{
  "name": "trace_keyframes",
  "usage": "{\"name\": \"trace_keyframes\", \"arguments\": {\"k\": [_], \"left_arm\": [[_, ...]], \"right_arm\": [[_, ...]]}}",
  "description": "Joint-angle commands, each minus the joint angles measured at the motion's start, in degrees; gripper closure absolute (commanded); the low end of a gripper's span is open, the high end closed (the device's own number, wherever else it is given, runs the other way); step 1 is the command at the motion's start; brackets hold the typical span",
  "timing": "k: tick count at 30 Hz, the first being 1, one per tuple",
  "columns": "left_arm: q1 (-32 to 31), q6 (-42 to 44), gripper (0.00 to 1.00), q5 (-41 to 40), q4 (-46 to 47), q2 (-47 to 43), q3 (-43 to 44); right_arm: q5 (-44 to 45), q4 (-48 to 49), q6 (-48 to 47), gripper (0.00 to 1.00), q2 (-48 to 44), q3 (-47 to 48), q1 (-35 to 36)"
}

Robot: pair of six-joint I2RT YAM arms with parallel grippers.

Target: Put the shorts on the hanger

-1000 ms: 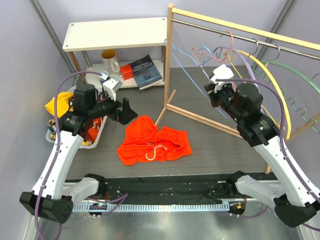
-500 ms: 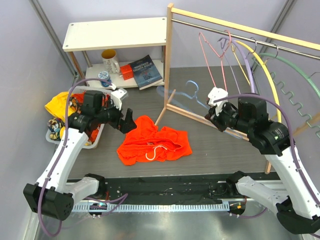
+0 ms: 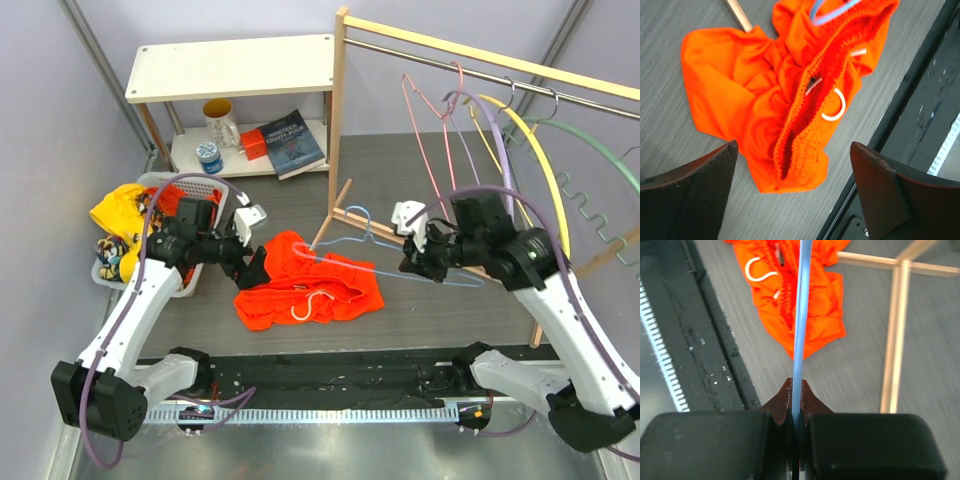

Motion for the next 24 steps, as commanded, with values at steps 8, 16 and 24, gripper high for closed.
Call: {"name": "trace_keyframes", "arguments": {"k": [8,16,24], "left_arm": [[2.4,10.47,0.34,-0.9,-8.05,3.72,-1.31],[2.31,13.11,0.35,-3.98,-8.94,4.77,-4.03],[2.31,15.66,0.35,-4.51,-9.2,5.39,-5.09]], "right_arm": [[-5.23,-5.87,-12.9,0.99,13.95,7.86,4.77],[-2.32,-2.62,-15.18,0.99,17.11,7.95,11.1],[-1.53,-1.03,-16.59,0.99,20.89,10.15,11.63]]}}
